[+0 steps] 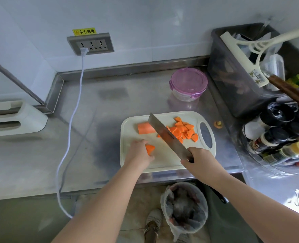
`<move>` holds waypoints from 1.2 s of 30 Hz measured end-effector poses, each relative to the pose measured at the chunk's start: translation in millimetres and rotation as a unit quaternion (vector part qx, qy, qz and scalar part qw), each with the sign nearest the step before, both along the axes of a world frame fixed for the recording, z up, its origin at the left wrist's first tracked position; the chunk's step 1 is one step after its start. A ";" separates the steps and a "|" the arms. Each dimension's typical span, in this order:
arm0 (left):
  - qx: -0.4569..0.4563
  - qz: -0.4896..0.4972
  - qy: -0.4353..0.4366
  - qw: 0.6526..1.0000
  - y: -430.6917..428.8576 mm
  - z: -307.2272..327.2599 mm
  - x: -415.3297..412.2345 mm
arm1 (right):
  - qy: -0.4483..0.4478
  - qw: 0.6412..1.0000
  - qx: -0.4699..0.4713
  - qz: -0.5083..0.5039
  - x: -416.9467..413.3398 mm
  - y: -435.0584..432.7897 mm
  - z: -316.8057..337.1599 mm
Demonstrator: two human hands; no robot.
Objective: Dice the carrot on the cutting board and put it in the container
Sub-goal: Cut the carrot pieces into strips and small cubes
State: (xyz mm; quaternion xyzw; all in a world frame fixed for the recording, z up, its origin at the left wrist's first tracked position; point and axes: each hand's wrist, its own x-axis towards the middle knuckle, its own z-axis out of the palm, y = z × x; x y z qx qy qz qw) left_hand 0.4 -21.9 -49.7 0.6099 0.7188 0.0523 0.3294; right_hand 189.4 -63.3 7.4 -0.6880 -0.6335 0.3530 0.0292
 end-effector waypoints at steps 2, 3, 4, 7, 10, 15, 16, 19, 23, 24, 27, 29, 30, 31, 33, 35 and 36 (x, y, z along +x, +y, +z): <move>-0.034 -0.041 0.009 0.999 3.1 1.5 -10.1 | -0.018 1.000 -0.013 0.019 0.4 -6.3 -2.8; -0.044 -0.059 0.009 0.997 4.4 2.1 -14.7 | -0.022 0.999 -0.019 0.024 1.6 -9.6 -4.5; -0.047 -0.074 0.005 0.996 5.4 1.9 -17.8 | -0.025 0.999 -0.025 0.025 3.5 -13.1 -6.0; -0.021 -0.091 -0.021 0.995 6.7 0.3 -22.1 | -0.039 0.998 -0.040 0.023 11.3 -21.1 -9.1; -0.018 -0.092 -0.037 0.995 6.8 -0.8 -19.7 | -0.056 0.997 -0.047 0.022 16.6 -26.6 -10.1; -0.025 -0.071 -0.053 0.996 -0.2 -2.8 -7.8 | -0.044 0.998 -0.049 0.014 10.1 -33.3 -17.5; -0.024 -0.058 -0.057 0.996 -2.4 -4.1 -4.5 | -0.038 0.998 -0.046 0.012 7.1 -34.7 -18.3; -0.017 0.003 -0.081 0.997 -9.8 -11.0 7.1 | -0.015 0.999 -0.038 0.009 -1.9 -37.8 -20.5; -0.018 0.106 -0.127 0.986 -20.2 -10.4 22.6 | -0.001 1.000 -0.027 0.015 -11.4 -40.3 -21.2; -0.027 0.127 -0.147 0.981 -22.0 -9.6 25.6 | 0.001 1.000 -0.024 0.016 -13.2 -40.8 -21.5; -0.048 0.152 -0.174 0.972 -24.6 -6.2 31.2 | -0.001 1.000 -0.025 0.018 -16.3 -40.5 -21.3; -0.054 0.157 -0.186 0.969 -26.1 -1.5 32.0 | -0.007 1.000 -0.025 0.018 -15.5 -39.2 -21.0; -0.057 0.163 -0.196 0.965 -25.6 -1.3 30.6 | -0.007 1.000 -0.024 0.018 -14.5 -38.6 -20.9; -0.059 0.172 -0.212 0.960 -24.7 -0.8 28.4 | -0.006 1.000 -0.024 0.017 -13.6 -38.4 -20.7; -0.074 0.203 -0.256 0.942 -22.1 0.6 23.5 | -0.007 1.000 -0.021 0.016 -11.5 -39.1 -20.8; -0.074 0.230 -0.287 0.927 -20.3 2.9 19.6 | -0.010 1.000 -0.016 0.013 -9.5 -40.1 -21.4; -0.070 0.227 -0.289 0.927 -19.0 1.5 17.8 | -0.010 1.000 -0.015 0.013 -8.9 -40.4 -21.6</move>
